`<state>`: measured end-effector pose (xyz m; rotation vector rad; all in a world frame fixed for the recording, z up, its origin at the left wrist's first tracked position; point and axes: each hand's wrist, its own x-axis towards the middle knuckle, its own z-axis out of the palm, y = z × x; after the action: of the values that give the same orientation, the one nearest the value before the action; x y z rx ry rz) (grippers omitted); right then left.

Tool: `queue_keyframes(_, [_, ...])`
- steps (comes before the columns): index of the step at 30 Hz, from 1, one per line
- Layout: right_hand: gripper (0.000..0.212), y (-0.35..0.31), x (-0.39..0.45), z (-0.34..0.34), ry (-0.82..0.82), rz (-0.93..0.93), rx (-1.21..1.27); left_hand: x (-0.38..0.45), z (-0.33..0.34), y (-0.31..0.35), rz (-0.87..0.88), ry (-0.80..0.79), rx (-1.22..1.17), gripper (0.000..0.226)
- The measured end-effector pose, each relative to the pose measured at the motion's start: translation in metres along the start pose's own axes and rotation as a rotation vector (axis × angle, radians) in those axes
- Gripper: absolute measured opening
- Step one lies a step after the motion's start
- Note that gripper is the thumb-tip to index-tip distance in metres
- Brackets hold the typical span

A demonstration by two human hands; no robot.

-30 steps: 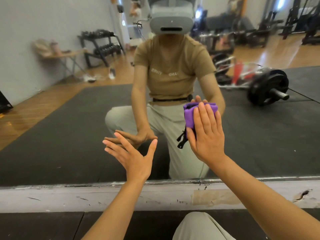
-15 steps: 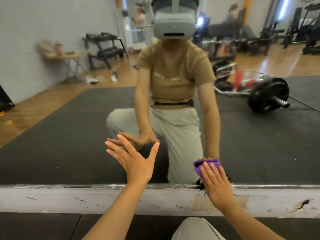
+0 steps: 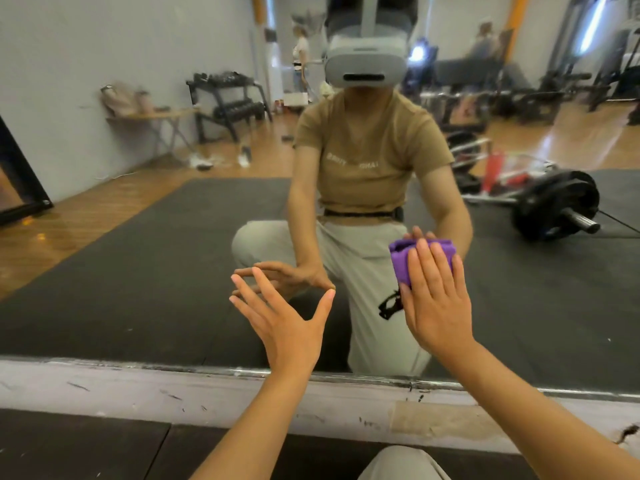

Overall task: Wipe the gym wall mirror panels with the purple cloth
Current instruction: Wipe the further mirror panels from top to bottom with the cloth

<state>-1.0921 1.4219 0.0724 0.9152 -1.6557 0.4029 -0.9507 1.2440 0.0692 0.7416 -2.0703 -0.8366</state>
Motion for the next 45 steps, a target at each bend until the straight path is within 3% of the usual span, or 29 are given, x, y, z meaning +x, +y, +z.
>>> queue_keyframes(4, [0.063, 0.003, 0.061, -0.005, 0.049, 0.007, 0.011, 0.008, -0.002, -0.009, 0.265, 0.059, 0.242, 0.105])
queue_keyframes(10, [0.062, -0.007, 0.038, 0.007, 0.094, 0.016, 0.01, 0.015, -0.011, -0.027, 0.403, 0.086, 0.549, 0.088])
queue_keyframes(16, [0.08, -0.006, -0.062, 0.02, -0.16, -0.292, -0.075, 0.017, -0.017, -0.028, 0.426, 0.113, 0.569, 0.087])
queue_keyframes(21, [0.086, 0.0, -0.07, 0.014, -0.275, -0.367, -0.103, 0.021, -0.023, -0.036, 0.494, 0.136, 0.623, 0.087])
queue_keyframes(24, [0.079, 0.004, -0.042, 0.007, -0.214, -0.349, -0.073, 0.025, -0.025, -0.039, 0.596, 0.141, 0.644, 0.085])
queue_keyframes(28, [0.062, 0.005, 0.035, -0.004, -0.021, -0.197, -0.044, 0.03, -0.027, -0.04, 0.684, 0.158, 0.679, 0.084])
queue_keyframes(31, [0.062, 0.006, 0.077, -0.011, 0.042, -0.095, -0.01, 0.034, -0.03, -0.045, 0.732, 0.167, 0.717, 0.085])
queue_keyframes(36, [0.067, -0.003, 0.069, -0.005, 0.057, -0.04, 0.025, 0.037, -0.032, -0.045, 0.758, 0.164, 0.688, 0.085])
queue_keyframes(45, [0.064, -0.008, 0.04, -0.001, -0.024, -0.145, -0.005, 0.059, -0.066, -0.021, 0.851, 0.242, 0.602, 0.065])
